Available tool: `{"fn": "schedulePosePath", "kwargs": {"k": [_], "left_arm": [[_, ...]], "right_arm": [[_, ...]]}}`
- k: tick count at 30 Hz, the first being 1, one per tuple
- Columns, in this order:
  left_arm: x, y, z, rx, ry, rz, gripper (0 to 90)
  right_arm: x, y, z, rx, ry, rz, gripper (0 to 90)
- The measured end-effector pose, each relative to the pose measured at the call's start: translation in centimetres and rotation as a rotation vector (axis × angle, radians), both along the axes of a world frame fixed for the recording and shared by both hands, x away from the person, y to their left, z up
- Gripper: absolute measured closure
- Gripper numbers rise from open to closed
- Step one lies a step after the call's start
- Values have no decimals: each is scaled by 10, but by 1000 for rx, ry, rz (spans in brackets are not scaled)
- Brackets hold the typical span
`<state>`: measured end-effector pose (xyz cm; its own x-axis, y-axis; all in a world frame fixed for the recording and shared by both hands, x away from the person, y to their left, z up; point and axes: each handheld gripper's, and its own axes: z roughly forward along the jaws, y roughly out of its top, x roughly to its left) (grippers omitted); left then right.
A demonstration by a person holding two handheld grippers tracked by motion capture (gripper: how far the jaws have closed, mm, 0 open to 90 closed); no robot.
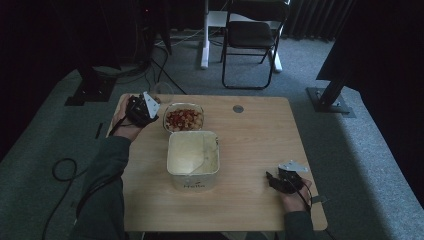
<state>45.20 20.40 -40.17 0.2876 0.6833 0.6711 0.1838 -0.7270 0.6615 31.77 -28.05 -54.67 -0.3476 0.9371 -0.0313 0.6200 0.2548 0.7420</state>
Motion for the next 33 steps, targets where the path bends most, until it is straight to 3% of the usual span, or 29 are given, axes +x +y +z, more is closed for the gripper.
{"fn": "schedulePosePath", "kwargs": {"k": [6,9,11,12,13,18,33], "left_arm": [[-1,-6,3,121,-19,-4,418],[-1,-8,4,167,-25,-1,419],[-1,-9,5,219,-33,2,419],[-1,-9,5,219,-33,2,419],[-2,-10,6,266,-38,2,419],[-2,-12,10,335,-51,-2,420],[-1,-27,15,717,-73,-34,423]], "right_arm": [[0,-4,-3,43,0,-3,408],[0,-4,-3,42,0,-4,407],[0,-4,-3,42,0,-5,407],[0,-4,-3,42,0,-5,407],[0,-4,-3,42,-1,-4,407],[-1,-3,-3,41,0,0,408],[-1,-2,-3,41,-1,2,409]]}}
